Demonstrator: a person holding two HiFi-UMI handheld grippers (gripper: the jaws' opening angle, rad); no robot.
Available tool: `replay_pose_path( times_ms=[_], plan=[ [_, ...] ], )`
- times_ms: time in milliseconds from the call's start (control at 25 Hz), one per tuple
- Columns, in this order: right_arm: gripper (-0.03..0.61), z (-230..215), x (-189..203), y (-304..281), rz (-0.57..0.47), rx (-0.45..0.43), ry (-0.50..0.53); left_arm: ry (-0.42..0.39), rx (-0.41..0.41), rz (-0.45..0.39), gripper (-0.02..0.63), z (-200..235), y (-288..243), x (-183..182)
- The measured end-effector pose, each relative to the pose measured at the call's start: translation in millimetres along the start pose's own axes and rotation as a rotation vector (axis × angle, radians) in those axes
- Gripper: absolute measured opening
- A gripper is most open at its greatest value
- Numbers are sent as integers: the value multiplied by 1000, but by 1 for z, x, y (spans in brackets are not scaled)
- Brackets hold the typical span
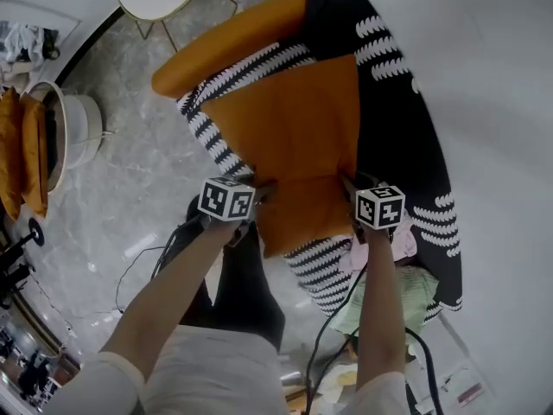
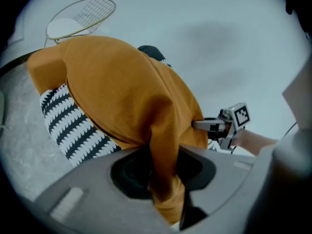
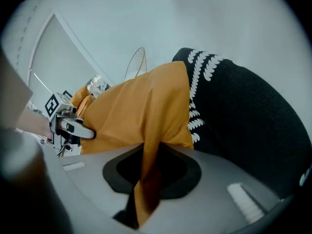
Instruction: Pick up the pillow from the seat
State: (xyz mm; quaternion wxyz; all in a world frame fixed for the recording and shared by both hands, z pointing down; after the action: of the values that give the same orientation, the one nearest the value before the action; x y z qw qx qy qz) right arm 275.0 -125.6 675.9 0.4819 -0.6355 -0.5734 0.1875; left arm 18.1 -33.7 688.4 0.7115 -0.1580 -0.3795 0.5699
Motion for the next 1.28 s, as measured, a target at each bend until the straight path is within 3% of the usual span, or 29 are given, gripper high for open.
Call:
replay_pose_path(
  times_ms=[360,720,1280],
  plan=[
    [64,101,11,77,-113,62,-68,-173,55,25,114,-36,102,-18],
    [60,208,54,148,-248,143,-162,-406,115,37,112,-81,205,-17],
    [57,364,116,242,-524,224,-267,-695,225,-25,109,-144,347,-15]
  ],
)
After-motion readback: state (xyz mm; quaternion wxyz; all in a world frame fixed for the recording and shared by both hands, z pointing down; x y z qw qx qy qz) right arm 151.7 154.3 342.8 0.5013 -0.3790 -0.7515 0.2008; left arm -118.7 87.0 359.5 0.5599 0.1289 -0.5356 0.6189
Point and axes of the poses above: the fingertips, and each gripper's own axes: y backward along the fingers, z to its left, x out of its underside, the point moved 8 cm from there along y, backward along the fingers, and after that the axes turned 9 degrees about -y, right-handed, at the moved point
